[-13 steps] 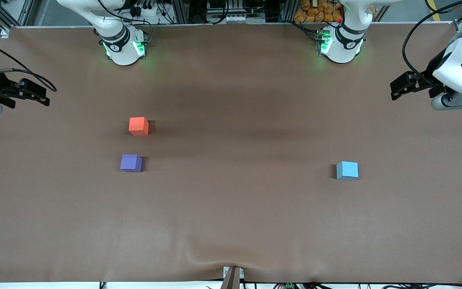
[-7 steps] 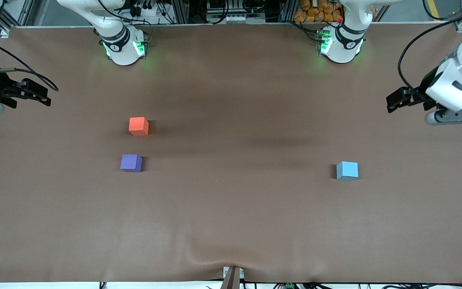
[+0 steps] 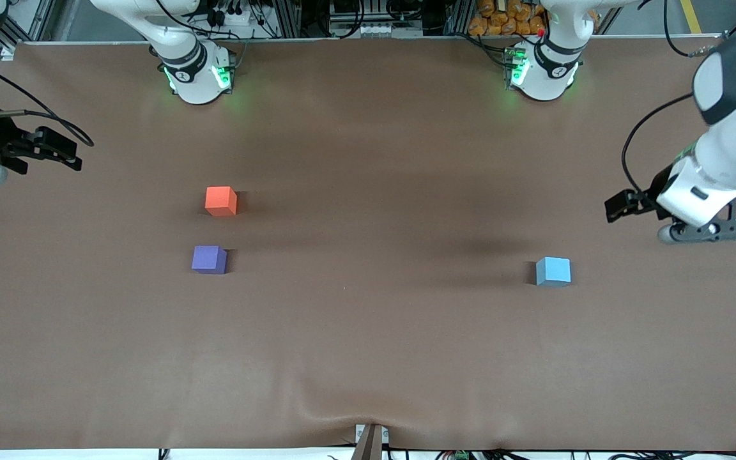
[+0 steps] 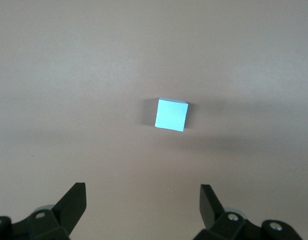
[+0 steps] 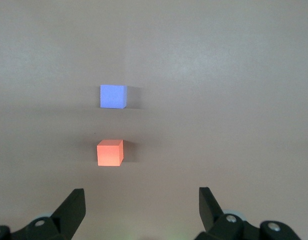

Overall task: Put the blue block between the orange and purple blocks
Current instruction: 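Lower the left gripper over the light-blue block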

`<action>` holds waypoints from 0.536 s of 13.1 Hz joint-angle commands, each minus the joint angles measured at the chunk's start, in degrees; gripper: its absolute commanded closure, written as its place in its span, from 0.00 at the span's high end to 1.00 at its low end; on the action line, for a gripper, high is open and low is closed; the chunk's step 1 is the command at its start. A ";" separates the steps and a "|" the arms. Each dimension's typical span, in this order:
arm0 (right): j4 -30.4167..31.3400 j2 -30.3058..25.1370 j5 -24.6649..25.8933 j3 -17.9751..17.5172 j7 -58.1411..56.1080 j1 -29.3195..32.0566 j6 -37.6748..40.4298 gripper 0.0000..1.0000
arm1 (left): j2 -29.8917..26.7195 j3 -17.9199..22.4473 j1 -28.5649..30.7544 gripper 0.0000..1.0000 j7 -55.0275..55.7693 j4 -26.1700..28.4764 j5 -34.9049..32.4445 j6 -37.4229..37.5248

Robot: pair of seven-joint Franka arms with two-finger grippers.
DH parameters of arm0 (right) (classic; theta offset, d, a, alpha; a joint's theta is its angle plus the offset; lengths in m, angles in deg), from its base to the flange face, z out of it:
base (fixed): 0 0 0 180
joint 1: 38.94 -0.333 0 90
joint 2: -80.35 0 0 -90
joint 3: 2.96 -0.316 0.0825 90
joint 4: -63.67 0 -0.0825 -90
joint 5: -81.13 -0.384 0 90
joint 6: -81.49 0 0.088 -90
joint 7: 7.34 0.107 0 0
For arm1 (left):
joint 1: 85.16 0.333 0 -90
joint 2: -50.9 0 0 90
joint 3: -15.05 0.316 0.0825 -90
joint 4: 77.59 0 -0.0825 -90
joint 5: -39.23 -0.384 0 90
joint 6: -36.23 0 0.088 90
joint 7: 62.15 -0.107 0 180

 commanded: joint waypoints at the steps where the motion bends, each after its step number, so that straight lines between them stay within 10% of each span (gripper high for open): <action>1: 1.66 -1.48 -0.29 0.17 0.77 0.00 -1.51 1.00 | 2.47 -0.38 2.08 1.00 -1.14 0.72 1.01 -4.06; 7: 1.74 -1.75 -0.38 0.17 0.77 -0.35 -1.34 1.00 | 10.46 -0.38 2.26 1.00 -1.14 1.94 0.39 -12.84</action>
